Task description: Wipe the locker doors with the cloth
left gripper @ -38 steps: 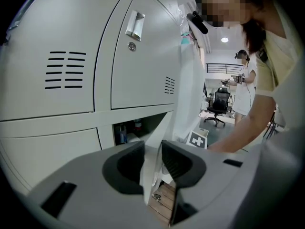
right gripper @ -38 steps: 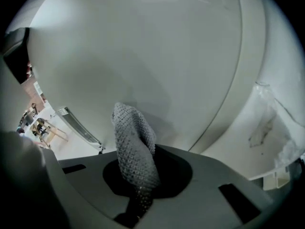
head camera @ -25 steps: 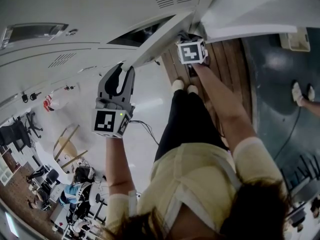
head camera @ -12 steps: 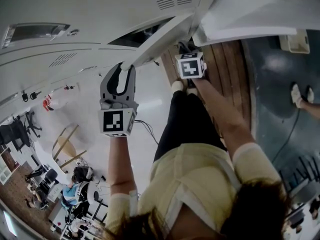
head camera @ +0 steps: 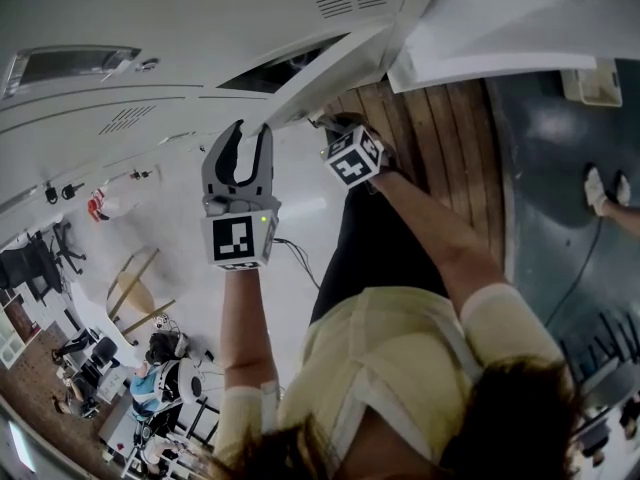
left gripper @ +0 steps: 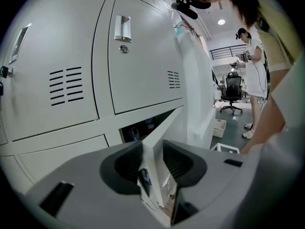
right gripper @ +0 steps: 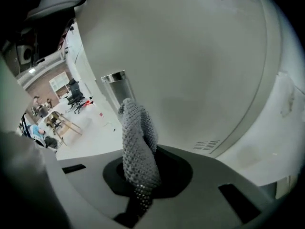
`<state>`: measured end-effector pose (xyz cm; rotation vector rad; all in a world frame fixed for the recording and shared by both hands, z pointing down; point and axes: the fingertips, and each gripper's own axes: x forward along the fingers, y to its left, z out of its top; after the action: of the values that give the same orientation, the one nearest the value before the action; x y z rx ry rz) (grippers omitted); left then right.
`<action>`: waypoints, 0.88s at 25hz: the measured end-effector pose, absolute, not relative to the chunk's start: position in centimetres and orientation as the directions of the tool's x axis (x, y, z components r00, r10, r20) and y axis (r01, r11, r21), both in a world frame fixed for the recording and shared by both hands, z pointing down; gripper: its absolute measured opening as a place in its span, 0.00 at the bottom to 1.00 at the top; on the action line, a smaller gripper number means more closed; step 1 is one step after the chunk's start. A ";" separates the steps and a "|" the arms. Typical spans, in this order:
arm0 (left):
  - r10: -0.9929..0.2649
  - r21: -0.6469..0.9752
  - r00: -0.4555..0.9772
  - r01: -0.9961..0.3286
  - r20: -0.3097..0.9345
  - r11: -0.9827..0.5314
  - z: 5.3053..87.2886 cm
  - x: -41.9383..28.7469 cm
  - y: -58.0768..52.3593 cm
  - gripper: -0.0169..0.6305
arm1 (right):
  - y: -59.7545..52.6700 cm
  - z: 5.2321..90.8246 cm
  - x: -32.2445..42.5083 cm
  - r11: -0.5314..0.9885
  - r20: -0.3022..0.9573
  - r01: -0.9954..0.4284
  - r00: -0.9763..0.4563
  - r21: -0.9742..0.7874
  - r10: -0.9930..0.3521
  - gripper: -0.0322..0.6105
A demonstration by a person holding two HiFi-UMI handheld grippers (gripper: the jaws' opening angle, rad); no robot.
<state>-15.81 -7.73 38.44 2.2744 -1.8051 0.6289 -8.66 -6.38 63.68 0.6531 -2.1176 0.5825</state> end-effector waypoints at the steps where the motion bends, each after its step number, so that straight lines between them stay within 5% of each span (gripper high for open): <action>1: -0.887 -0.132 0.181 -0.957 0.425 -0.259 38.5 -15.8 -7.7 0.21 | -6.0 63.9 -9.1 0.777 0.818 -0.607 -0.526 -0.170 -0.232 0.07; 7: -0.875 -0.121 0.177 -0.959 0.450 -0.256 38.8 -16.0 -7.3 0.21 | -4.8 65.2 -11.5 0.852 0.826 -0.504 -0.535 -0.145 -0.176 0.07; 22: -0.881 -0.107 0.192 -0.959 0.433 -0.262 39.1 -16.2 -7.4 0.21 | -7.8 66.2 -12.2 0.844 0.822 -0.526 -0.523 -0.103 -0.225 0.07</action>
<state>-16.24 -7.37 39.08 2.2735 -1.7814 0.6200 -12.16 -7.82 66.16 0.5461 -2.1288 0.4282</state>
